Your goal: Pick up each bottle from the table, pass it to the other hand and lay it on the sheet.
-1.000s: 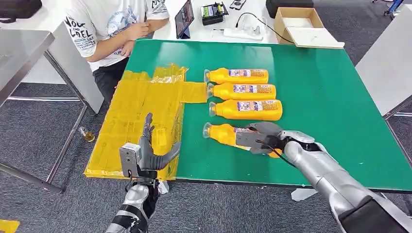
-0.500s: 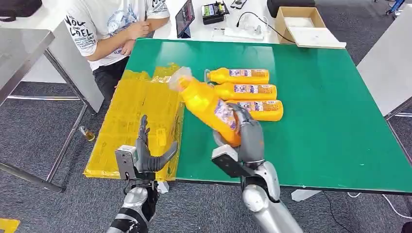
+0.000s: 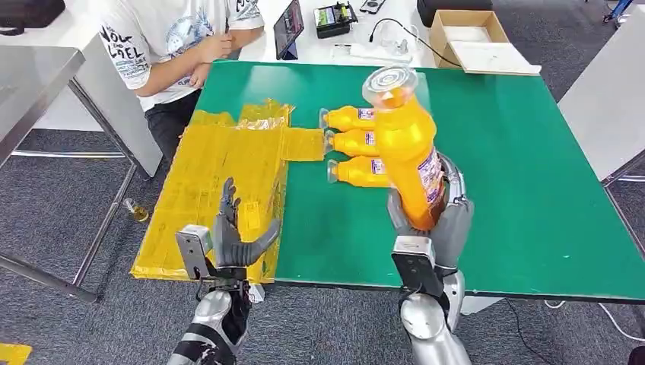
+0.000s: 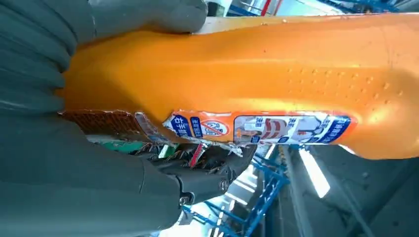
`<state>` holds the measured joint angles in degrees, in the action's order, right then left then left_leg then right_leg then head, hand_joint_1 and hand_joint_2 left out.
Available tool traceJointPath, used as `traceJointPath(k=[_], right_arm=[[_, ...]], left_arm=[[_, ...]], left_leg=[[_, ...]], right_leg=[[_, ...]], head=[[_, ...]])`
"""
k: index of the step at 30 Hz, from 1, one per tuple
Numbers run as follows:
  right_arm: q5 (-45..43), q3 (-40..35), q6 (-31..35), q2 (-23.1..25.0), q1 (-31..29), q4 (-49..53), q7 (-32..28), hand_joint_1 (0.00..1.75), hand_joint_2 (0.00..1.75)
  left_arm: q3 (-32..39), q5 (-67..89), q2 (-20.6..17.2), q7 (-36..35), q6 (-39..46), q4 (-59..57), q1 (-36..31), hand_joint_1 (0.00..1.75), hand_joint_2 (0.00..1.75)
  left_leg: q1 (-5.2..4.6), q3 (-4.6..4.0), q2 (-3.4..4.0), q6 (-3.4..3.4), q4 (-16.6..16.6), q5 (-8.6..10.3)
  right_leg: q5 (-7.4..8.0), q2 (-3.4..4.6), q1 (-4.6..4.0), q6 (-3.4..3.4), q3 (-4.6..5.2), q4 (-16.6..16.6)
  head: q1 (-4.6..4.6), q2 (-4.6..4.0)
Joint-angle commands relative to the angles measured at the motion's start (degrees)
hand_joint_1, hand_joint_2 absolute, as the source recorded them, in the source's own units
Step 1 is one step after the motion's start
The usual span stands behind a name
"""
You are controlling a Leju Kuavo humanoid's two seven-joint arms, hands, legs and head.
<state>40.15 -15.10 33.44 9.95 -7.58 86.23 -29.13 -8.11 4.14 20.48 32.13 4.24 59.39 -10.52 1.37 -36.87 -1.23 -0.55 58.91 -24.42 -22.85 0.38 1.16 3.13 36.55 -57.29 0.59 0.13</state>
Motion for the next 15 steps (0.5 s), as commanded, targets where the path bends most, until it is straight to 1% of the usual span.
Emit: traceJointPath(k=[1,2,3,5,6,7,9,10,11,12,13,14,15], right_arm=[[-2.2,2.9,-5.0,3.0,-0.3,-14.0,-7.5,1.75,1.75],[-2.6,2.6,-5.1,3.5,-0.1,-15.3,-8.5,1.75,1.75],[-2.8,1.8,-5.7,4.4,0.2,-18.4,-10.7,1.75,1.75],[-2.7,1.4,-4.8,4.9,0.2,-19.2,-10.9,1.75,1.75],[-2.7,1.4,-4.8,4.9,0.2,-19.2,-10.9,1.75,1.75],[-2.7,1.4,-4.8,4.9,0.2,-19.2,-10.9,1.75,1.75],[-2.7,1.6,-4.8,4.6,-0.1,-19.1,-10.8,1.75,1.75],[-2.6,1.4,-5.2,4.6,0.0,-19.3,-10.9,1.75,1.75],[-3.3,0.3,-6.5,4.7,0.3,-19.6,-10.9,1.75,1.75],[-3.3,-1.5,-6.3,4.5,0.3,-20.8,-10.9,1.75,1.75],[-3.4,-4.3,-4.6,4.6,0.2,-22.7,-10.9,1.75,1.75],[-4.5,-6.7,-3.0,4.5,-0.1,-24.4,-10.9,1.75,1.75],[-4.5,-8.9,-0.8,4.5,-0.7,-26.4,-10.9,1.75,1.75]], left_arm=[[-2.7,-7.8,-2.6,-2.2,-14.6,-4.8,-3.7,0.00,1.75],[-2.8,-8.6,-2.7,-2.3,-15.9,-5.3,-3.9,0.00,1.75],[-3.2,-9.9,-3.1,-2.7,-18.2,-6.7,-4.5,0.00,1.75],[-3.2,-10.0,-3.1,-2.5,-18.2,-7.0,-4.6,0.00,1.75],[-3.2,-10.0,-3.1,-2.5,-18.2,-7.0,-4.6,0.00,1.75],[-3.2,-10.0,-3.1,-2.5,-18.2,-7.0,-4.6,0.00,1.75],[-3.2,-10.0,-3.1,-2.5,-18.2,-7.0,-4.7,0.00,1.75],[-3.5,-10.3,-3.3,-2.4,-18.8,-7.0,-4.7,0.00,1.75],[-3.9,-11.4,-3.5,-2.6,-20.5,-7.5,-5.0,0.00,1.75],[-4.2,-12.3,-3.6,-2.8,-21.7,-8.2,-5.3,0.00,1.75],[-4.8,-12.6,-3.8,-2.7,-22.5,-9.0,-5.9,0.00,1.75],[-4.9,-13.0,-3.7,-2.7,-22.7,-9.7,-6.3,0.00,1.75],[-5.3,-13.2,-3.8,-2.5,-22.8,-10.2,-6.6,0.00,1.75]], left_leg=[[0.02,0.41,0.11,0.08,-0.1,-0.07],[0.02,0.30,0.07,0.06,-0.1,-0.03],[0.02,0.54,0.12,0.09,-0.2,-0.08],[0.01,0.34,0.12,0.05,-0.1,-0.04],[0.02,0.52,0.18,0.08,-0.2,-0.09],[0.02,0.50,0.19,0.07,-0.2,-0.10],[0.00,0.21,0.07,0.05,-0.1,-0.03],[0.01,0.43,0.12,0.08,-0.1,-0.08],[0.03,0.66,0.20,0.13,-0.2,-0.16],[0.01,0.35,0.14,0.08,-0.1,-0.08],[0.01,0.24,0.11,0.06,-0.1,-0.04],[0.02,0.47,0.19,0.09,-0.1,-0.10],[0.02,0.35,0.14,0.06,-0.1,-0.07]], right_leg=[[-0.04,0.00,-0.07,-0.12,-0.41,0.2],[-0.01,-0.01,-0.05,-0.09,-0.30,0.1],[-0.06,-0.01,-0.08,-0.15,-0.54,0.2],[-0.01,0.05,-0.05,-0.11,-0.32,0.2],[-0.05,0.08,-0.08,-0.16,-0.49,0.2],[-0.06,0.08,-0.08,-0.15,-0.47,0.2],[-0.02,0.01,-0.03,-0.08,-0.21,0.1],[-0.06,0.02,-0.07,-0.13,-0.42,0.1],[-0.11,0.05,-0.11,-0.18,-0.65,0.2],[-0.04,0.05,-0.05,-0.10,-0.34,0.1],[-0.02,0.04,-0.04,-0.08,-0.24,0.1],[-0.05,0.08,-0.08,-0.13,-0.45,0.2],[-0.03,0.06,-0.06,-0.11,-0.34,0.1]], head=[[-0.02,0.00],[0.00,0.00],[-0.02,0.00],[-0.02,0.00],[0.00,0.00],[-0.02,0.00],[-0.02,0.00],[0.00,0.00],[-0.02,0.00],[0.00,0.00],[-0.02,0.00],[-0.02,0.00],[-0.02,0.00]])
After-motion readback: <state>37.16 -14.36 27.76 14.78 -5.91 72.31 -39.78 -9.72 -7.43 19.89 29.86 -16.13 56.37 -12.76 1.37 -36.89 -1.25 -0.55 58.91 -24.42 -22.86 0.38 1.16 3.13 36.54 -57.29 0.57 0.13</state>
